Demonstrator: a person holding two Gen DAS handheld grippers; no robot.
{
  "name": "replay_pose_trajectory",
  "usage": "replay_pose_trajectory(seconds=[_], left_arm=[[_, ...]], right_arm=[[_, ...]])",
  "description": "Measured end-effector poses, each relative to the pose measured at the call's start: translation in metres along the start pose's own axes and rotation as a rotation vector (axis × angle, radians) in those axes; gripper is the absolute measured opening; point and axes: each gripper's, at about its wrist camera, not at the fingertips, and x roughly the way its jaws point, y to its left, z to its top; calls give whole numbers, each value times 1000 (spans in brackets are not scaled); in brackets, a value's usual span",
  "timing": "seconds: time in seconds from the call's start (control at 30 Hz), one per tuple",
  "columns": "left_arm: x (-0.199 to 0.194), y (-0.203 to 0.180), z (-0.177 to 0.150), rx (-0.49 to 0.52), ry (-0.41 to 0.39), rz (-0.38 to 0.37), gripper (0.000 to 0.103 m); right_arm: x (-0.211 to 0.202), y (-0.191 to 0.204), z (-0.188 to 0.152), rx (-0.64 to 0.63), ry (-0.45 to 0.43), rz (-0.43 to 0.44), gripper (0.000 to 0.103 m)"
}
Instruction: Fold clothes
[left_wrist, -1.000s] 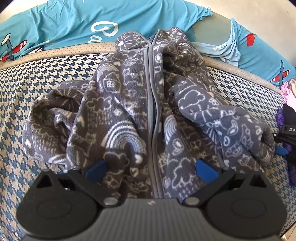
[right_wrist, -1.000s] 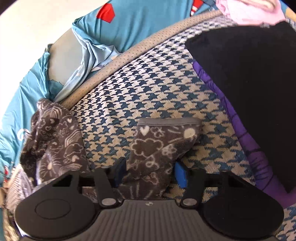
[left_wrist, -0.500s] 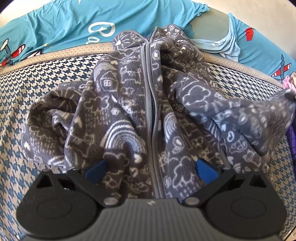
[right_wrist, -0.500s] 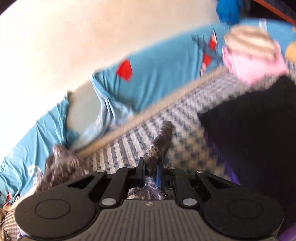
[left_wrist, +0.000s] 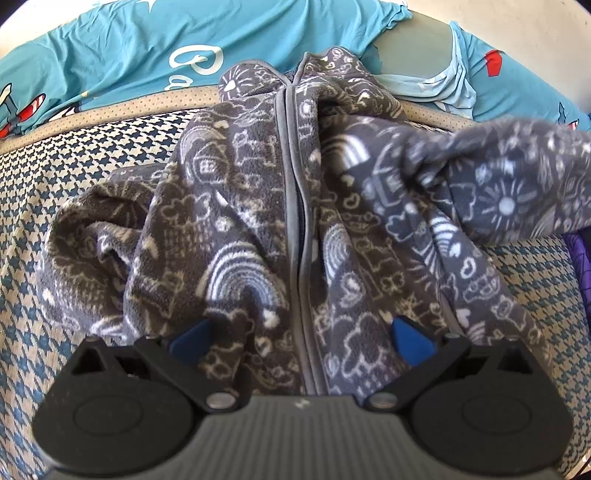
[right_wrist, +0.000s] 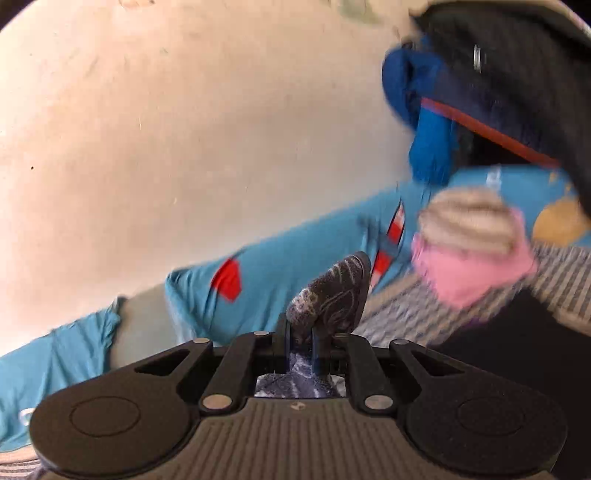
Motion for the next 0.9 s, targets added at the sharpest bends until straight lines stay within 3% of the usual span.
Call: replay_pose_trajectory(seconds=[0.13, 0.27, 0.37, 0.57, 0.77, 0.9], left_arm=[[0, 0, -2, 4, -4, -8, 103], [0, 1, -3, 3, -2, -11, 103], [1, 1, -3, 6, 2, -9, 103], [0, 1, -3, 8, 7, -11, 103], [-3, -2, -5, 29, 10, -11, 103], [-5, -5, -7, 40, 11, -7, 103]], right_arm=[[-7, -4, 12, -19, -120, -107, 11], [-6, -12, 17, 28, -146, -190, 11], [-6, -15, 18, 13, -144, -233, 11], [0, -19, 19, 8, -28, -246, 16], [-12, -26, 19, 12, -37, -273, 33], [-22, -30, 27, 12, -60, -294, 35]])
